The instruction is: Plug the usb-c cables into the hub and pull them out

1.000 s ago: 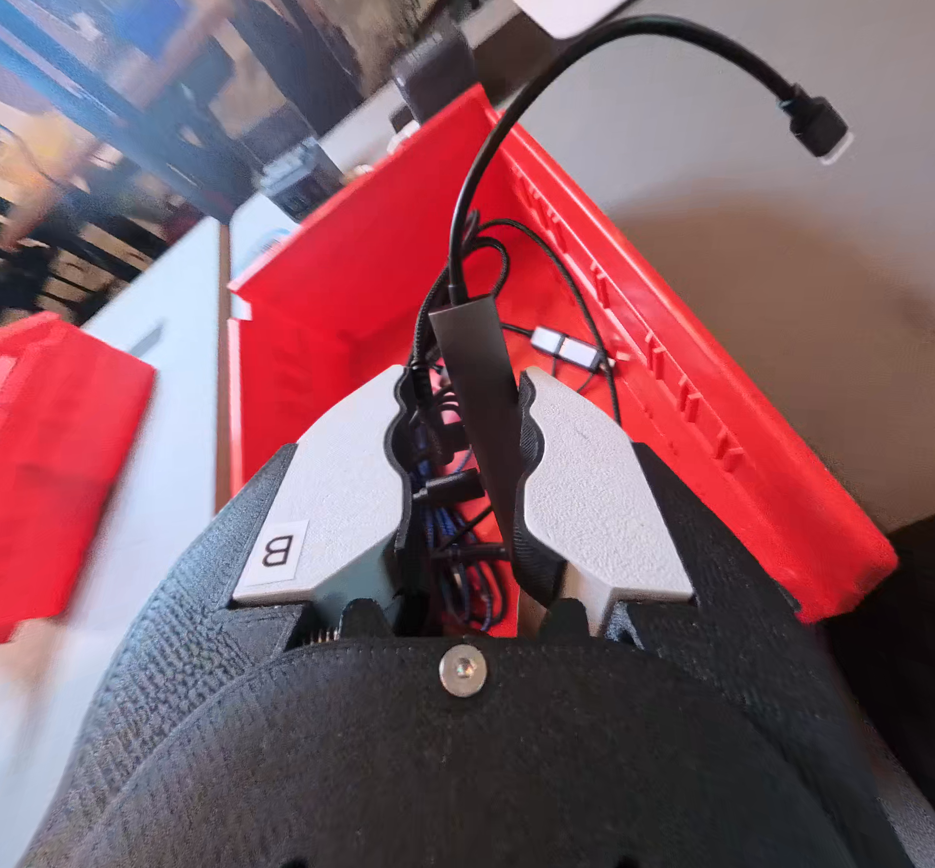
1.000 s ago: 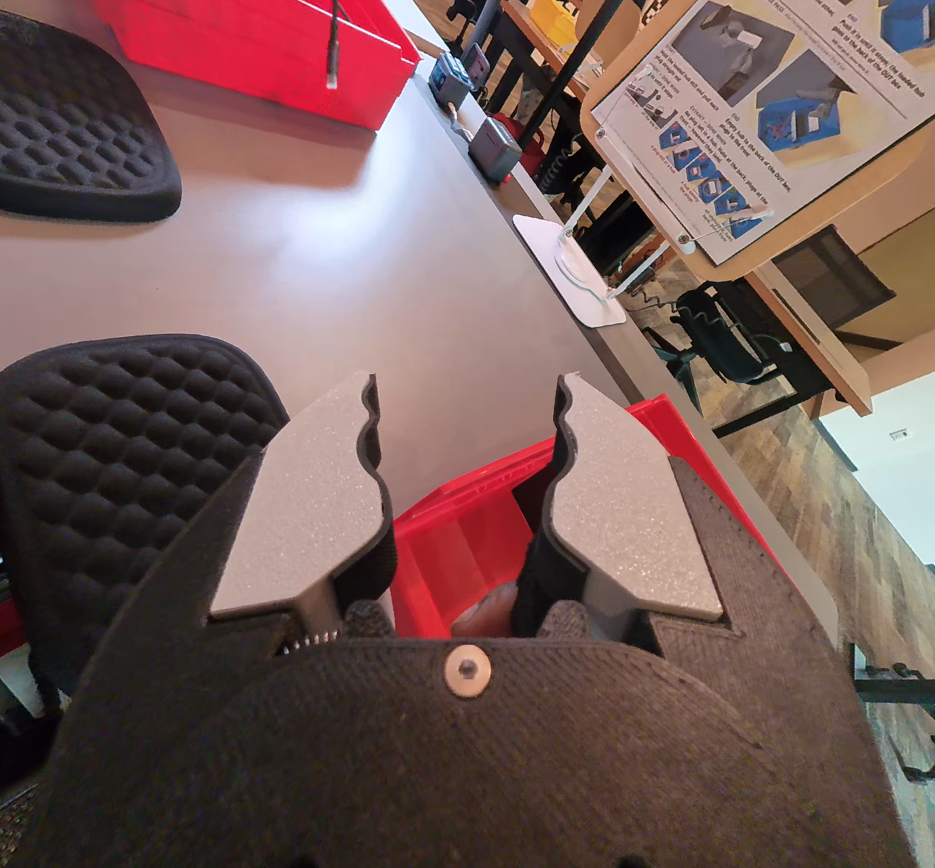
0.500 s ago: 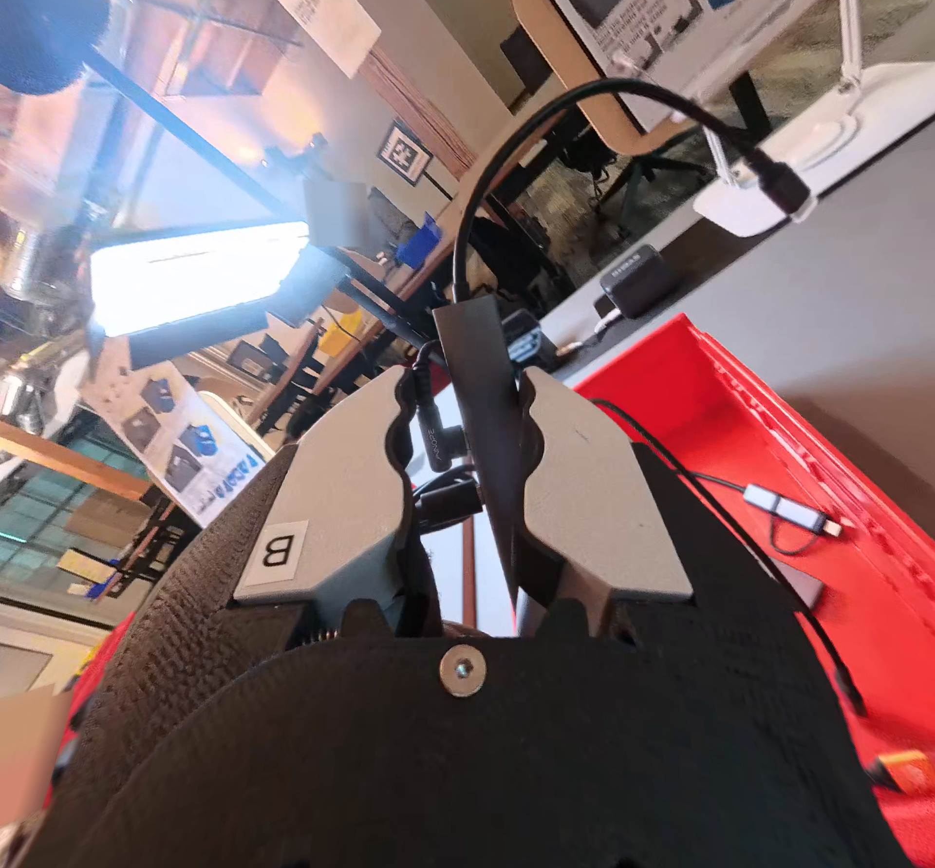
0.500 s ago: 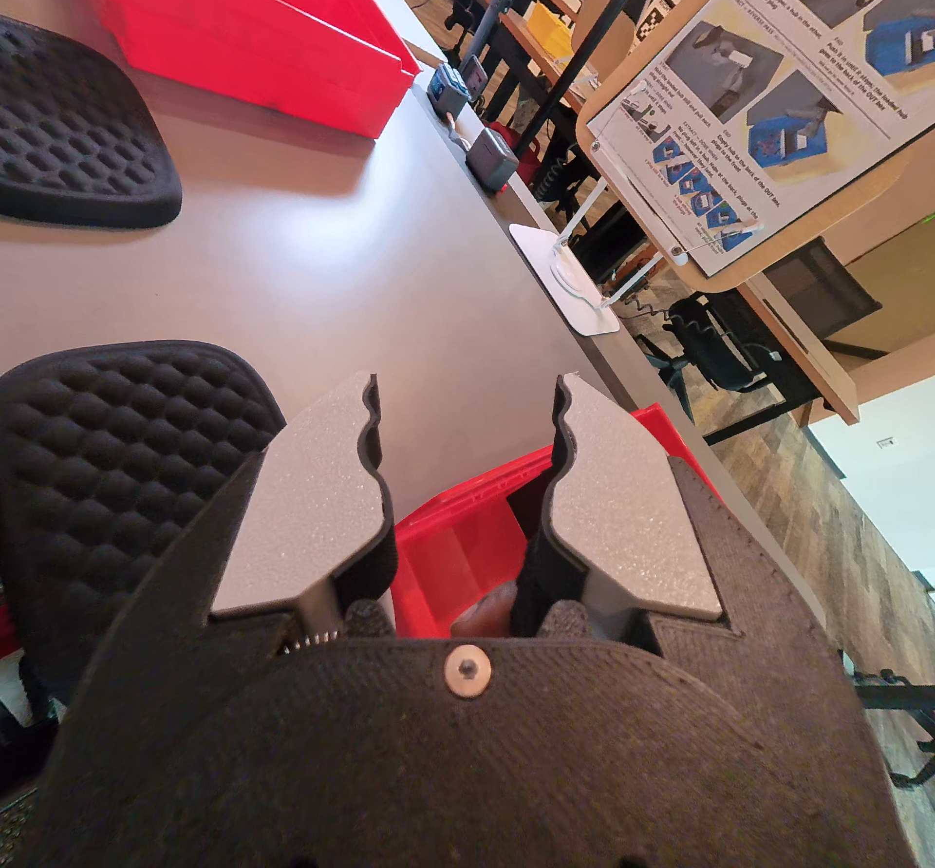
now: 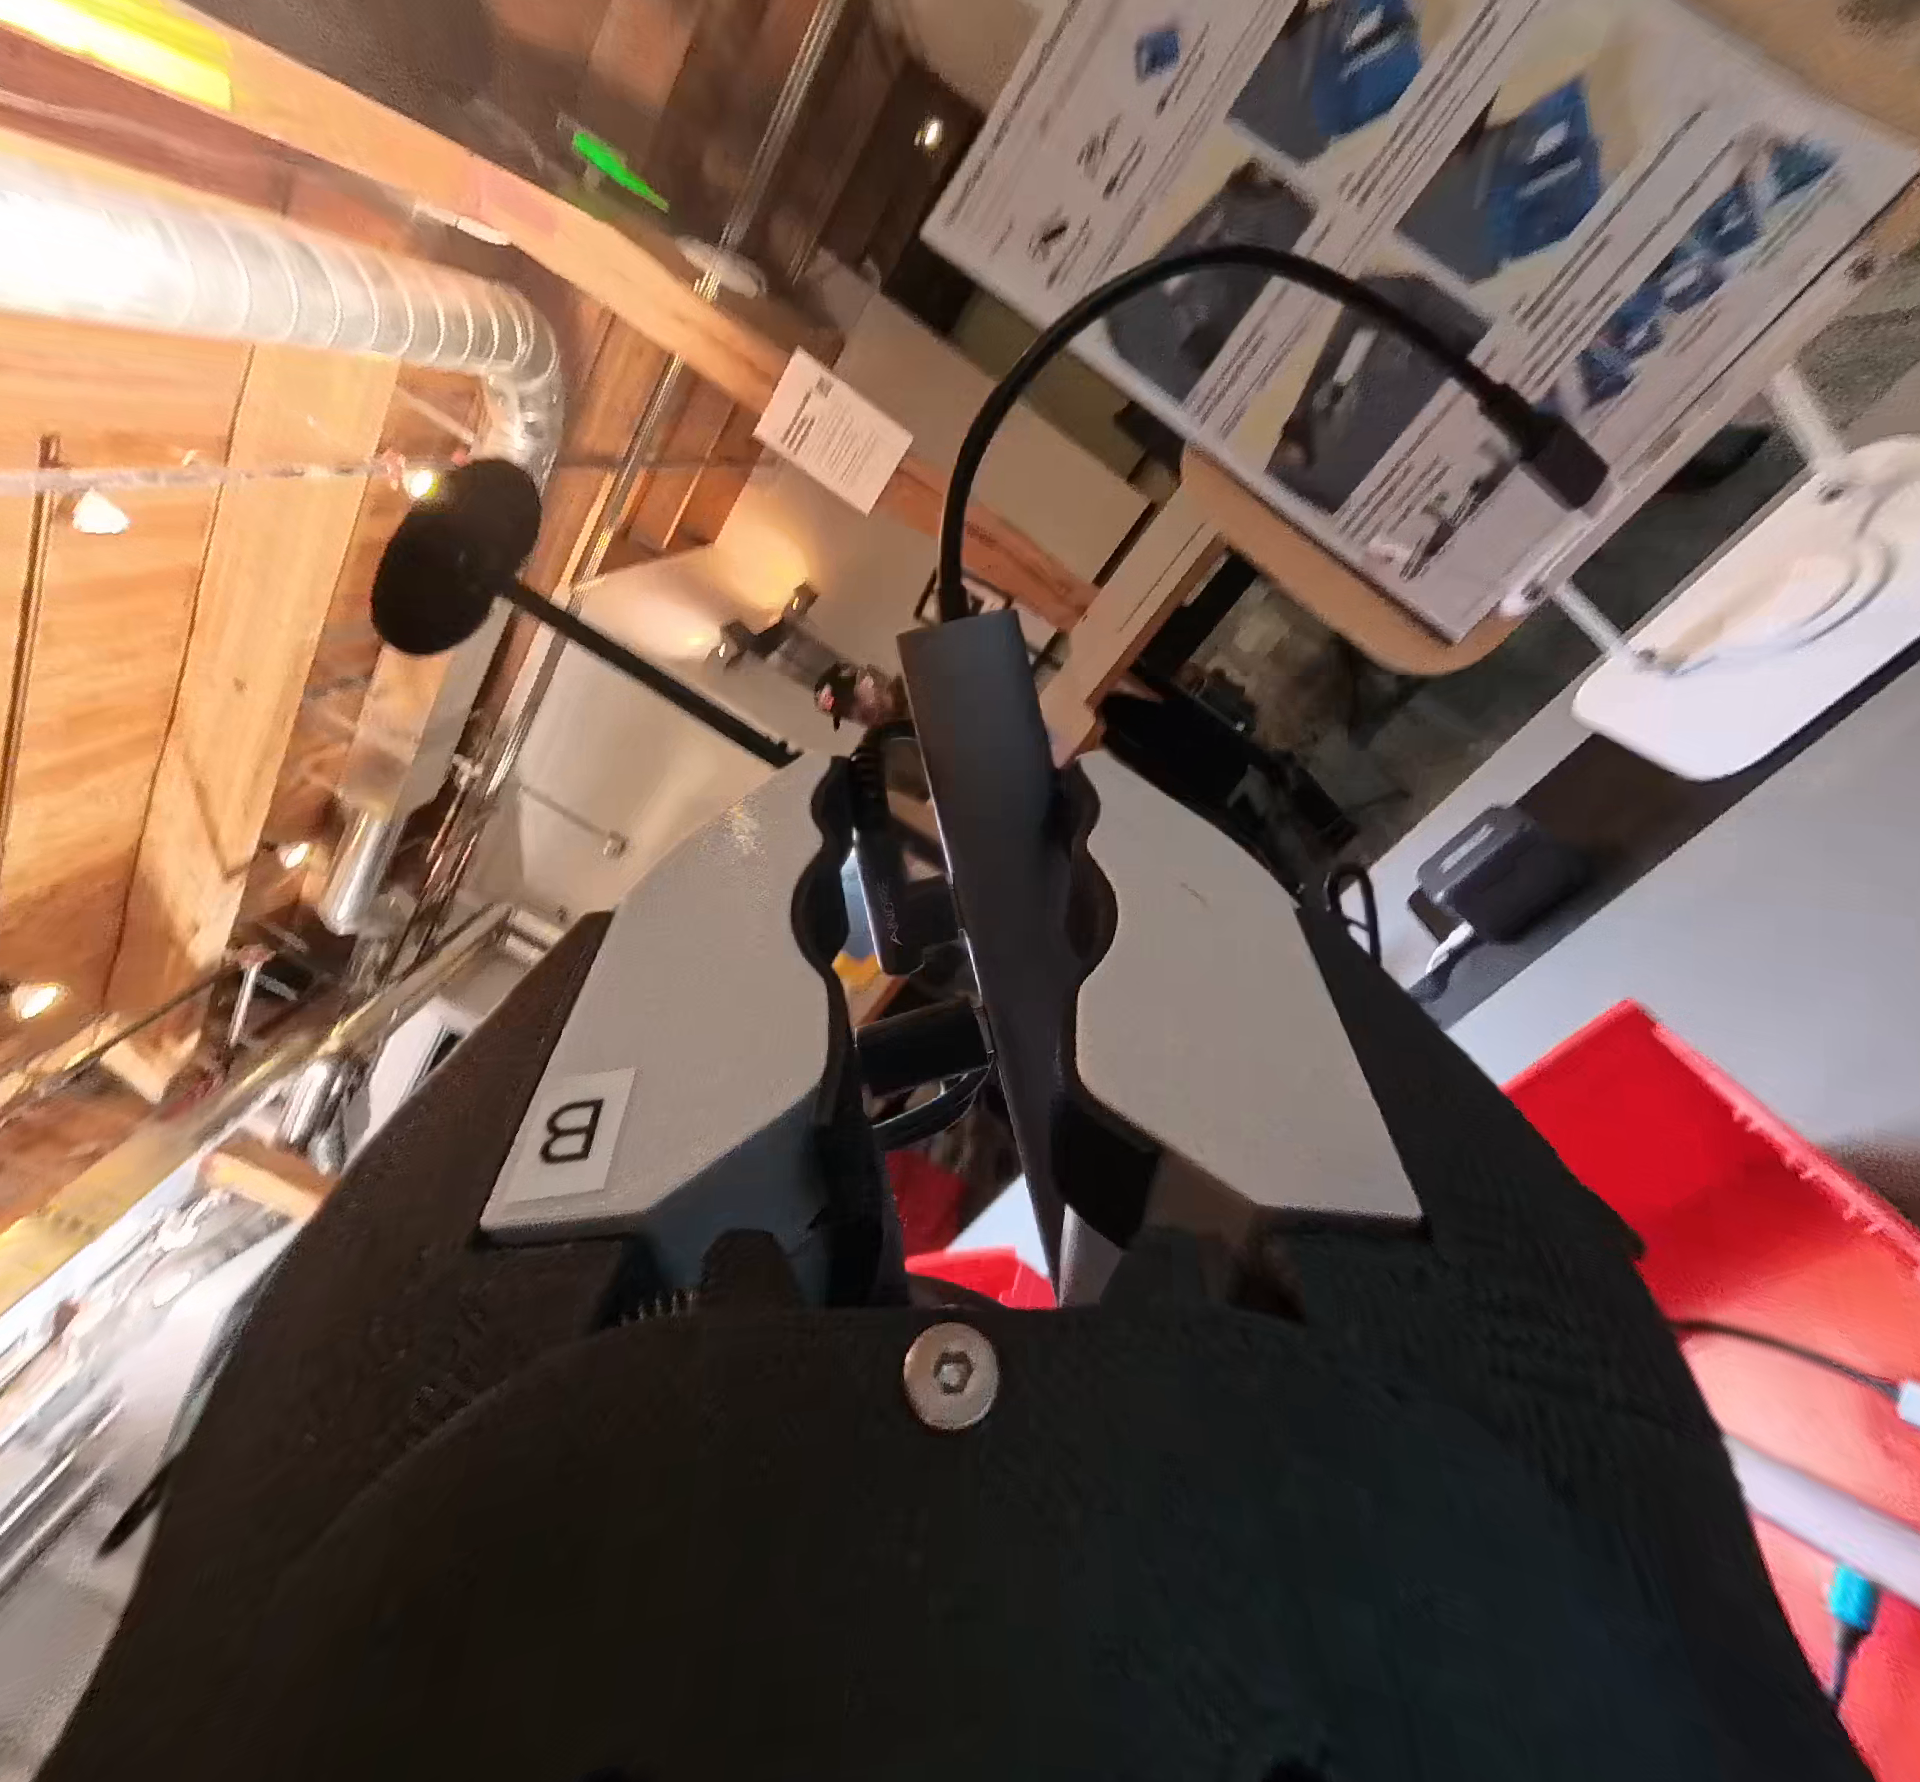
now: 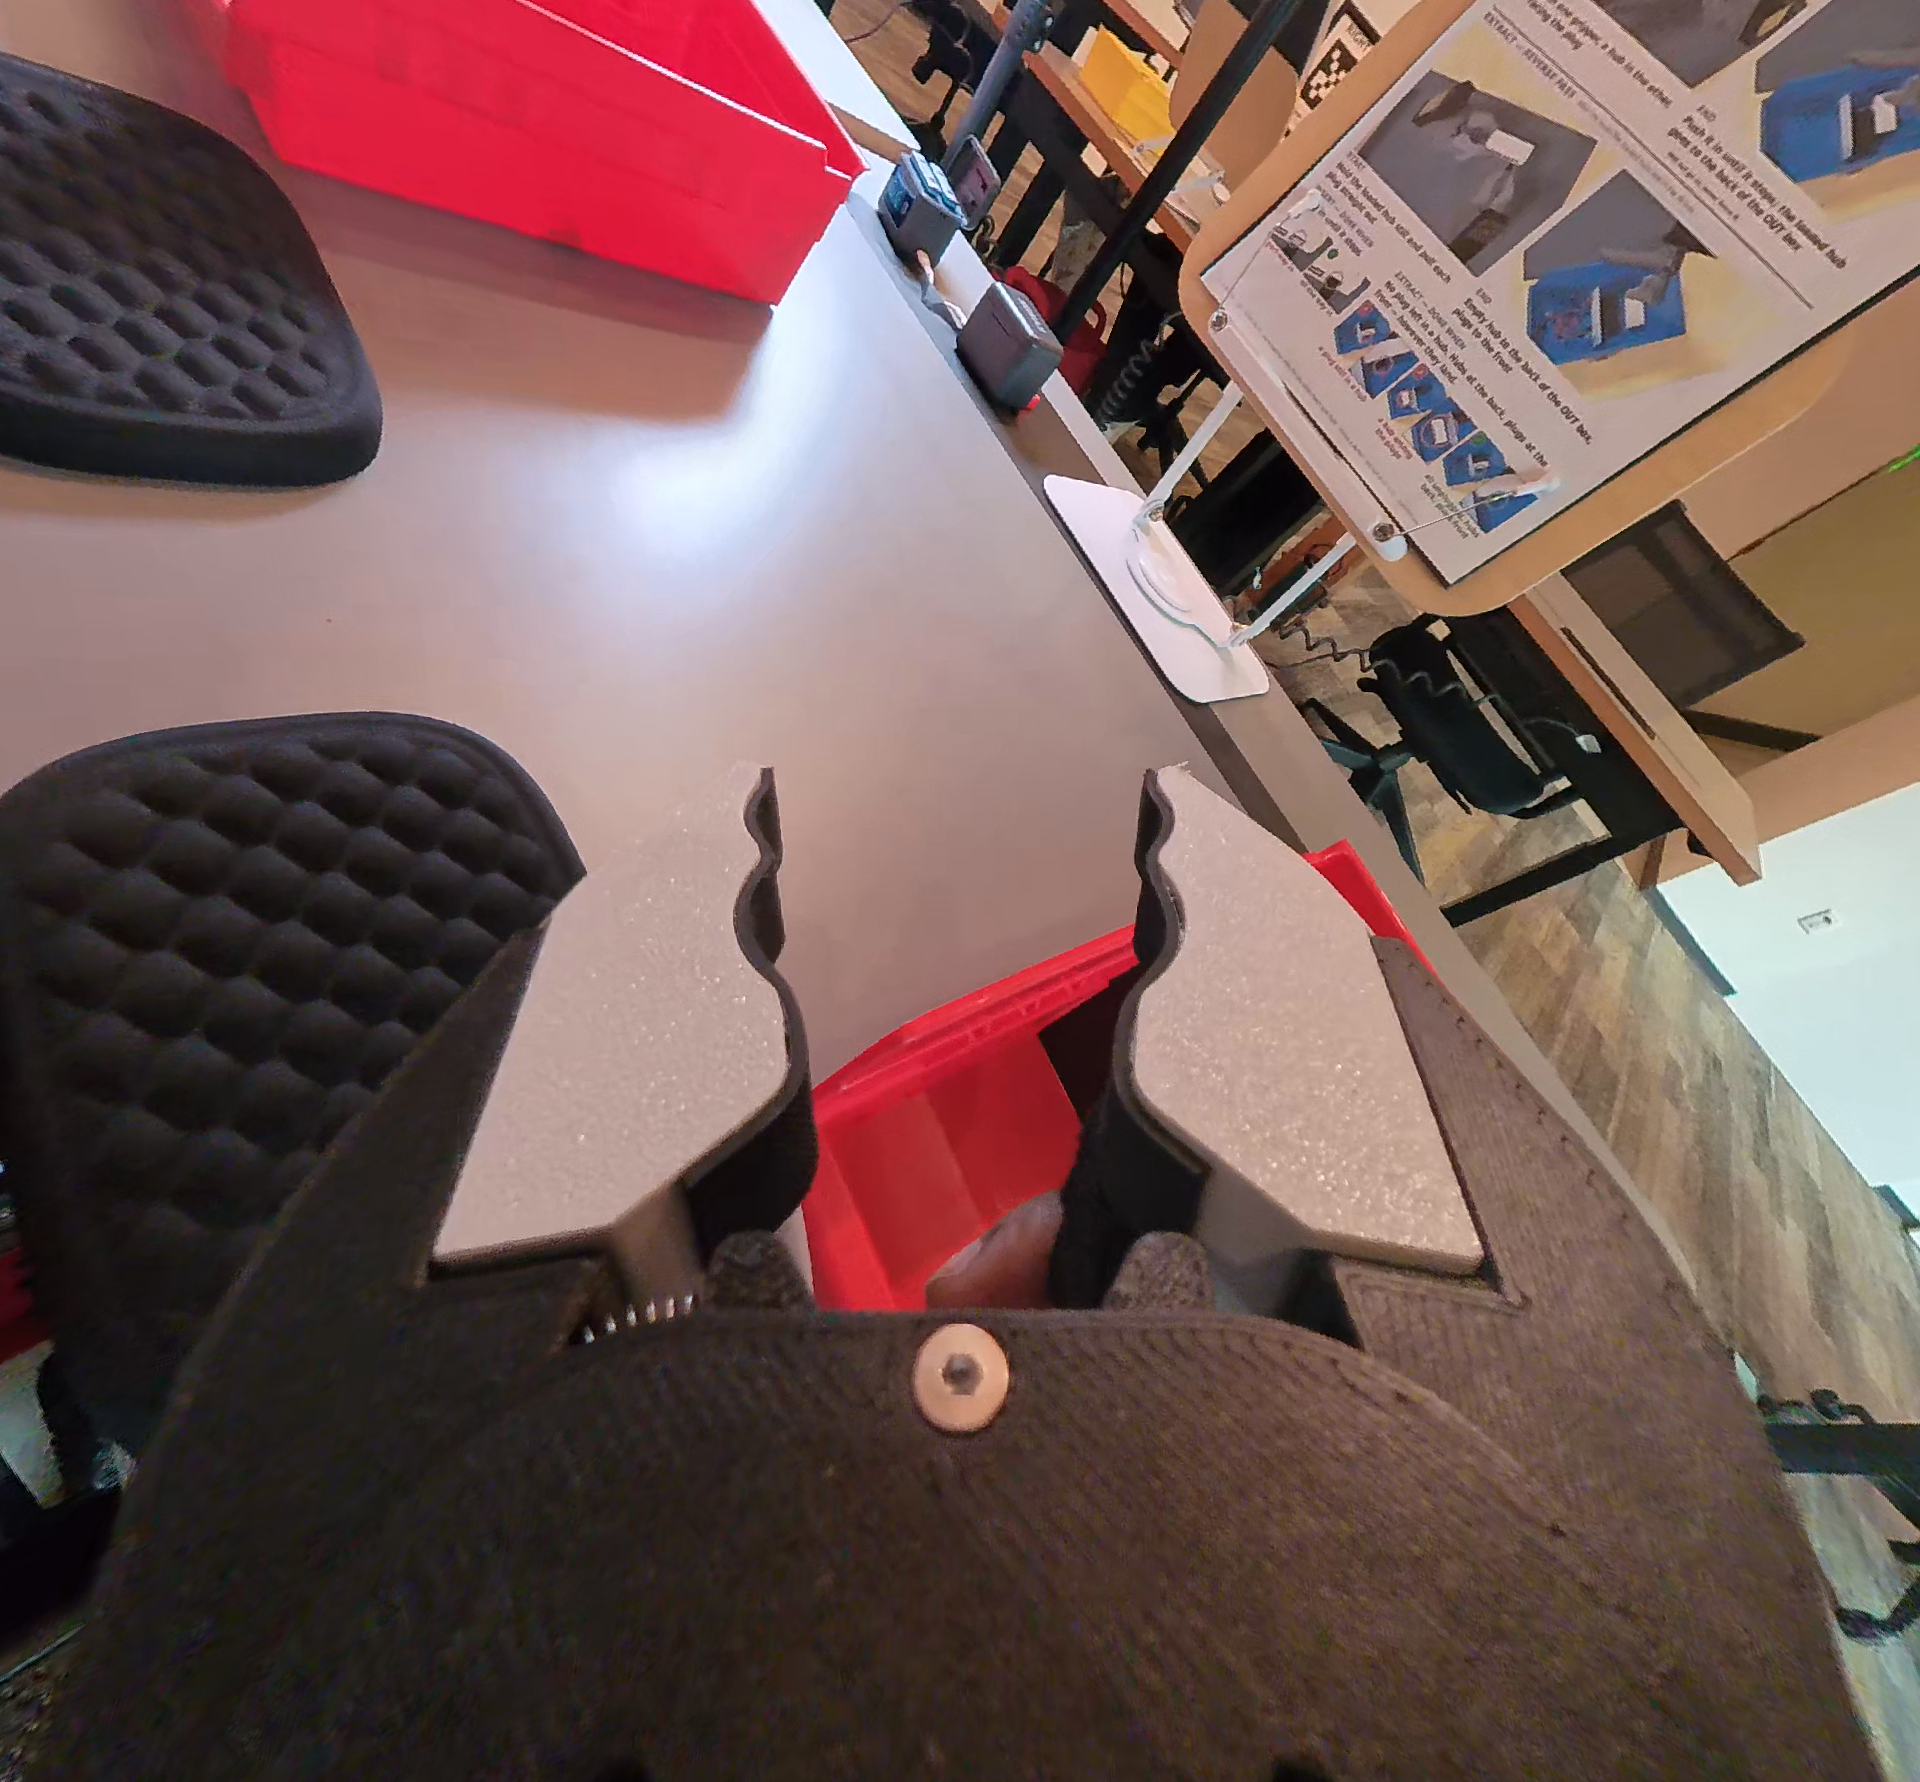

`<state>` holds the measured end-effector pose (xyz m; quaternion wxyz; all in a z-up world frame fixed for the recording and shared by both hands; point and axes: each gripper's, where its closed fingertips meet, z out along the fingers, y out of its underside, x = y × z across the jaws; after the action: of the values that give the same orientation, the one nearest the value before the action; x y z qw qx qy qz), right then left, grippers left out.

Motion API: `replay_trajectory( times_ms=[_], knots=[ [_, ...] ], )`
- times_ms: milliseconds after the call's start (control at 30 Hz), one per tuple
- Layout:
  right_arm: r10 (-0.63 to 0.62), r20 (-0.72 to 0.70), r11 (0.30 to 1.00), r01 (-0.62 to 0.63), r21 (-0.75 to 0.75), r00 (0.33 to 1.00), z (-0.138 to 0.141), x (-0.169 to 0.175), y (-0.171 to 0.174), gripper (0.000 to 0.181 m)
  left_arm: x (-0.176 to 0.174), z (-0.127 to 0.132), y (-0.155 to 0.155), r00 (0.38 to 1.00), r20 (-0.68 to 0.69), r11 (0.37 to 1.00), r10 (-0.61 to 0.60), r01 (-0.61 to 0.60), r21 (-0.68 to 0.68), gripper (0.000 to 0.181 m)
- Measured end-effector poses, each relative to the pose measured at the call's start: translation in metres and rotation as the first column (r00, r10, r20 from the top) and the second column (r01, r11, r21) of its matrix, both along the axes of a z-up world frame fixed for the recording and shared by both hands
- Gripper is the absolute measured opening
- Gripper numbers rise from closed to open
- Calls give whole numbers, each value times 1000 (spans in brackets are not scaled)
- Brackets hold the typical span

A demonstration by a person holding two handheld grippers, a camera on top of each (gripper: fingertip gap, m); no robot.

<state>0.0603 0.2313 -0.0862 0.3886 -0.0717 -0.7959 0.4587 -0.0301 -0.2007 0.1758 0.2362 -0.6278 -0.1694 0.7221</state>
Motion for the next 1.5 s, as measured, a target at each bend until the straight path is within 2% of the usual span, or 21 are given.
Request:
replay_trajectory(
  times_ms=[100, 200, 300, 500, 800, 1000, 1200, 1367, 1500],
  knots=[
    [9, 1, 1000, -9, -16, 1000, 1, 1, -1, 66, 7, 7, 35, 995, -4, 995, -99, 99, -6, 39],
    [22, 1, 999, -22, -33, 1000, 3, 3, -4, 66, 15, 0, 71, 979, 8, 979, -206, 206, 3, 39],
    [45, 1, 997, -45, -58, 999, 6, 6, -9, 66, 23, -16, 107, 946, 55, 948, -318, 318, 19, 39],
    [176, -9, 970, -175, -170, 984, 21, 21, -42, 66, 36, -62, 171, 848, 161, 862, -506, 501, 71, 39],
    [303, -31, 886, -293, -359, 953, 57, 40, -60, 64, 50, -158, 220, 829, 227, 850, -511, 527, -10, 39],
    [352, 1, 837, -314, -448, 936, 73, 44, -80, 62, 63, -204, 243, 794, 288, 824, -535, 566, -32, 39],
    [325, 160, 878, -235, -417, 932, 49, 28, -114, 49, 70, -251, 261, 768, 354, 801, -534, 593, -77, 39],
    [355, 412, 880, -151, -450, 839, 16, 13, -132, 35, 75, -283, 270, 773, 347, 779, -531, 606, -161, 39],
    [376, 488, 890, -161, -426, 788, -10, 9, -145, 30, 79, -297, 274, 769, 341, 763, -540, 619, -189, 39]
  ],
)
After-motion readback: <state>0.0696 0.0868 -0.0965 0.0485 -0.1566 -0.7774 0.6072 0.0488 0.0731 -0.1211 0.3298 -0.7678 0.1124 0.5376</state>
